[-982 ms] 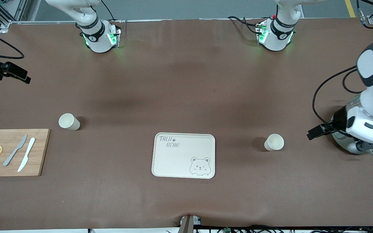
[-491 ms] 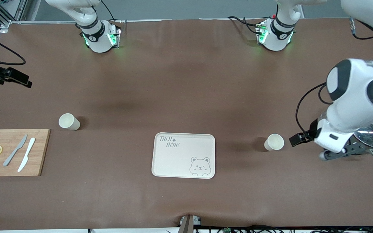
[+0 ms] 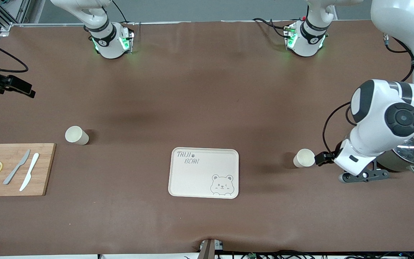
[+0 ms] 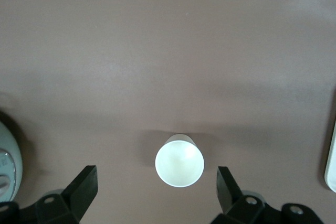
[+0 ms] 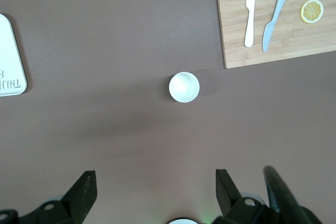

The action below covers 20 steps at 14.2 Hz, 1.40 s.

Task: Place white IKEA cup upright on tray with both arms
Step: 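Move the left gripper over the white paper cup beside the tray, then lower the left gripper around the cup rim and close it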

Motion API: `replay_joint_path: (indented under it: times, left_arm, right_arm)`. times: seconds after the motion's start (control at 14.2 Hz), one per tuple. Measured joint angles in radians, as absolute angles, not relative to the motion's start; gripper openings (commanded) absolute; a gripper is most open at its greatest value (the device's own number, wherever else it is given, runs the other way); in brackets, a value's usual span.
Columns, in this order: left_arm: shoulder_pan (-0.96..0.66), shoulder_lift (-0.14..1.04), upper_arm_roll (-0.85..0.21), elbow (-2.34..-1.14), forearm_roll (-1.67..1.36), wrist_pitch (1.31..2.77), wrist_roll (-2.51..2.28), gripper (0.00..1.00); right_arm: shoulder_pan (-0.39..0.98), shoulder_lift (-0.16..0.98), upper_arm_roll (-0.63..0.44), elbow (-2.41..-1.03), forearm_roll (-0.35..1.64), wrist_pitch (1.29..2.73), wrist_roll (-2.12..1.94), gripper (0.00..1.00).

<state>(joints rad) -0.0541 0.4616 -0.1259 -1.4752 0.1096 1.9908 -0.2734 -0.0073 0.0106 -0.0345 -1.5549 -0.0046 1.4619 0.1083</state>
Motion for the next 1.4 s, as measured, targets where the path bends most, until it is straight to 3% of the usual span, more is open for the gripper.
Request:
replay_joint_path:
  times: [0.42,0.56,1.4]
  left_arm:
    - [-0.033,0.55,-0.126,-1.482,0.073,2.047,-0.254,1.0]
    - [-0.034,0.567,-0.127,-1.527,0.046,2.124,-0.254,1.0]
    - [-0.016,0.499,-0.126,-1.696,0.042,2.16,-0.254,1.0]
  right_arm:
    - [-0.007,0.019,-0.035,-1.555,-0.005,1.462,0.108,1.0]
    - [-0.007,0.019,-0.035,-1.555,-0.005,1.462,0.108,1.0]
    - [-0.006,0.019,-0.032,-1.549,-0.005,1.462,0.108,1.0]
